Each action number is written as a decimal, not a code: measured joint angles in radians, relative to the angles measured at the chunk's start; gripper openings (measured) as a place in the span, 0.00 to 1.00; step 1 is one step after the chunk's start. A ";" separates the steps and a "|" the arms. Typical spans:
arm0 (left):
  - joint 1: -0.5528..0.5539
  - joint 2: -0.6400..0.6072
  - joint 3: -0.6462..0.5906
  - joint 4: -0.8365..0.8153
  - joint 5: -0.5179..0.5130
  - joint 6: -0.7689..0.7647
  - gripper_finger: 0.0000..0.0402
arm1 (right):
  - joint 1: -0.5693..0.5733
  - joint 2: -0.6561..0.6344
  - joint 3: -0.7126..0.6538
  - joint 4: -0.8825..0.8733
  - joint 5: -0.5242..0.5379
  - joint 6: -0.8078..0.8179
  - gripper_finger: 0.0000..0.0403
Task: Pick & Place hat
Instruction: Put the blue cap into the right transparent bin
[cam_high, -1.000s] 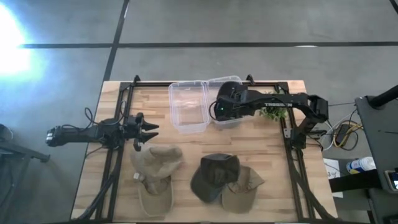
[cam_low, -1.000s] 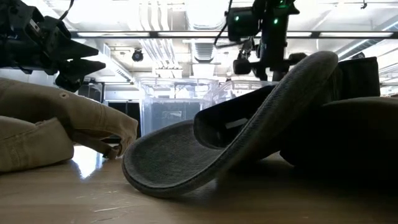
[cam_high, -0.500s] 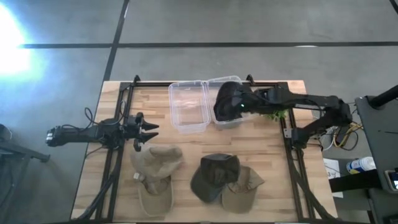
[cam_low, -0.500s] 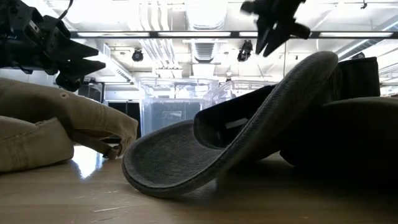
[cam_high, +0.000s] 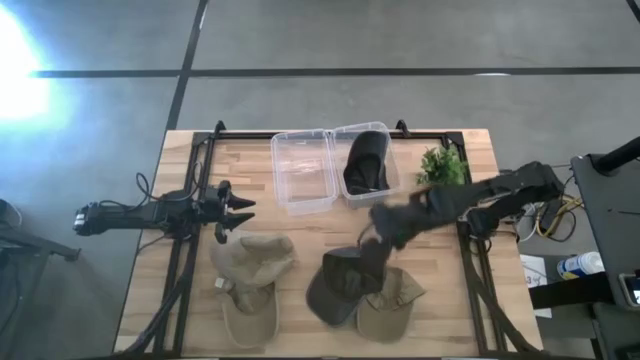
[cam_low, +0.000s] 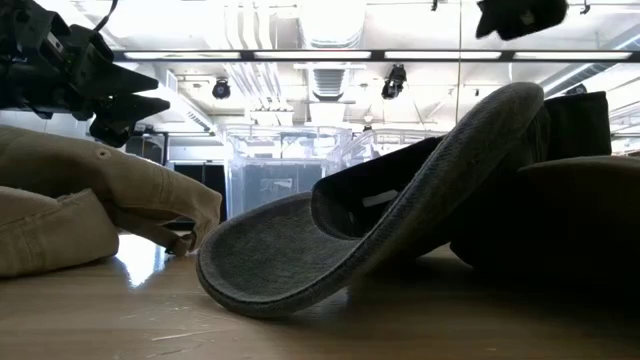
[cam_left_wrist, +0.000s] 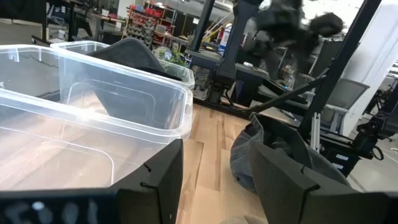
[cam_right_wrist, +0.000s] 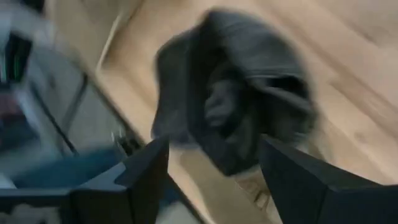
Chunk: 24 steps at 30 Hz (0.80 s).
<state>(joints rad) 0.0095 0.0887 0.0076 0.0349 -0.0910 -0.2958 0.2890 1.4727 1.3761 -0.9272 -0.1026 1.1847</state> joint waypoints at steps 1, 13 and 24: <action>0.000 0.000 0.000 0.000 0.000 0.000 0.44 | 0.034 0.018 0.004 0.028 0.003 -0.090 0.60; 0.000 0.000 0.000 0.001 0.000 -0.048 0.44 | 0.242 0.223 0.011 0.019 0.055 -0.706 0.56; 0.000 0.000 0.000 0.001 0.000 -0.118 0.44 | 0.284 0.338 0.100 0.022 0.162 -1.074 0.56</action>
<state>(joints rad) 0.0096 0.0887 0.0078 0.0357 -0.0906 -0.4141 0.5735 1.8112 1.4757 -0.9055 0.0597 0.1109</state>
